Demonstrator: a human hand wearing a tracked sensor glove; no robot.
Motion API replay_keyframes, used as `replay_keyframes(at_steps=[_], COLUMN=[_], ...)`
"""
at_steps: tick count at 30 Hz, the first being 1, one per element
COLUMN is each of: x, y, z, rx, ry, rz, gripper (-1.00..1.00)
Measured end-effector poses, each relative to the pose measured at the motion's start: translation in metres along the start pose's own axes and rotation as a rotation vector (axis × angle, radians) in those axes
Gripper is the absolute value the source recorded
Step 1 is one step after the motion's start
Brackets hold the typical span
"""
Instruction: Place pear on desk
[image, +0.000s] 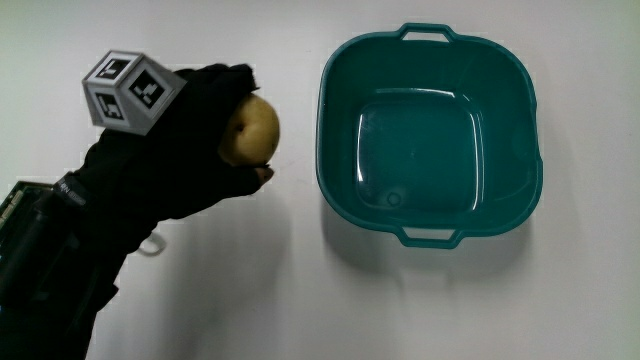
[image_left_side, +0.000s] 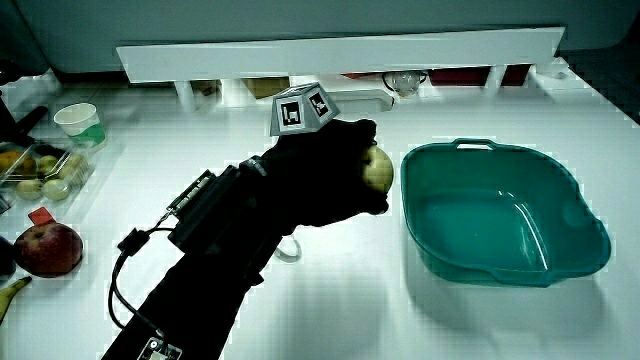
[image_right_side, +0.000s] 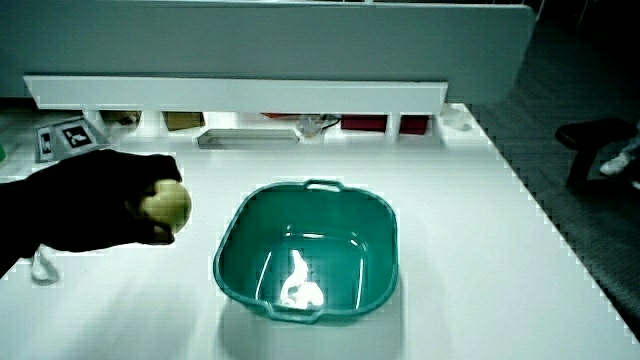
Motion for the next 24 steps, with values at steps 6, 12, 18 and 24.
replay_keyframes(at_steps=[6,12,18,24], x=[-0.024,-0.046,-0.063,-0.071], y=[0.003,0.010,0.016,0.019], z=[-0.020,-0.044,-0.061,-0.069], rx=[-0.012,-0.052,-0.071,-0.099], ry=[0.011,-0.004,-0.026,-0.039], rz=[0.037,0.089,0.112,0.137], gripper=[0.00,0.00,0.00,0.00])
